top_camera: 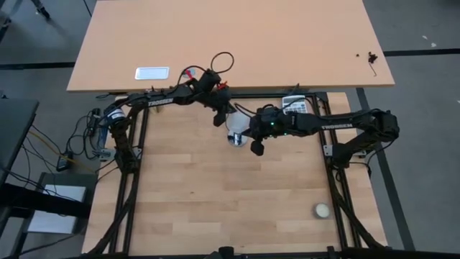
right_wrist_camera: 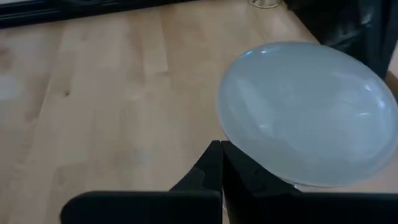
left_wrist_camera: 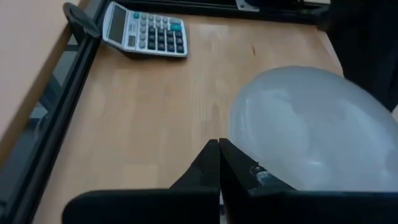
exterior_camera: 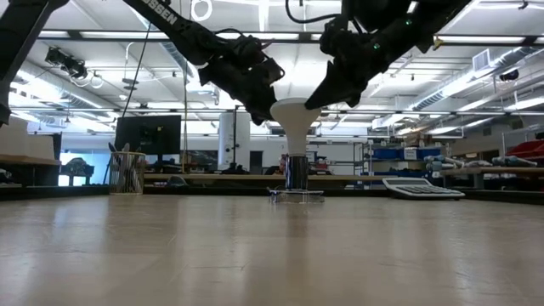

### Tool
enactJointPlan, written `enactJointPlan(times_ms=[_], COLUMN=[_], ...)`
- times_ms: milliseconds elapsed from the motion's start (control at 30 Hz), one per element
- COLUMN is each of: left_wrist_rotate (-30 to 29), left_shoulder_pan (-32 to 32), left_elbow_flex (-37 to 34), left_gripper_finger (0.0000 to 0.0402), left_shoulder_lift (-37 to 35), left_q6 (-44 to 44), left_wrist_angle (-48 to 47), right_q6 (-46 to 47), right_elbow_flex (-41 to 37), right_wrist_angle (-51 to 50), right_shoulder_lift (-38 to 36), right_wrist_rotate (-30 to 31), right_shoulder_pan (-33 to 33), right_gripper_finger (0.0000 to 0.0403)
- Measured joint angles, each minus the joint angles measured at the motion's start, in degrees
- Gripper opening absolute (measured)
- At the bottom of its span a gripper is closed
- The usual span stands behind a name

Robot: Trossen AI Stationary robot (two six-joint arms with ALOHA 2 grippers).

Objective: Screw lightbulb
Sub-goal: Remove the white lightbulb from the silver lamp

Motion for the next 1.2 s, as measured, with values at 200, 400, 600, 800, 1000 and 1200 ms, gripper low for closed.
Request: enactJointPlan(times_ms=[200, 400, 600, 800, 1000, 1200], left_wrist_rotate=[-0.13, -0.02, 0.29, 0.21, 0.35, 0.01], left_shoulder_pan=[0.18, 0.2, 0.14, 0.06, -0.15, -0.13], left_elbow_flex=[0.04, 0.04, 0.0, -0.07, -0.07, -0.07], left_gripper_finger=[0.0, 0.0, 0.0, 0.0, 0.0, 0.0], left_shoulder_lift=[-0.16, -0.17, -0.75, -3.61, -4.63, -4.63], left_q6=[0.14, 0.19, 0.32, 0.44, 0.41, 0.44], left_wrist_angle=[-1.72, -2.33, -5.19, -7.7, -9.5, -10.75], right_q6=[-0.05, -0.09, 0.0, -0.35, -1.09, -1.74], right_elbow_flex=[0.0, 0.0, 0.0, 0.0, 0.0, 0.0], right_wrist_angle=[-2.4, -4.27, -5.4, -5.45, -5.43, -5.54], right_shoulder_lift=[-0.41, -0.41, -0.38, -0.36, -0.36, -0.36], right_wrist_rotate=[0.02, 1.62, 2.4, 3.85, 3.87, 3.8], right_shoulder_pan=[-1.56, -2.76, -4.53, -6.41, -8.54, -9.13], right_gripper_finger=[0.0009, 0.0009, 0.0009, 0.0009, 0.0009, 0.0009])
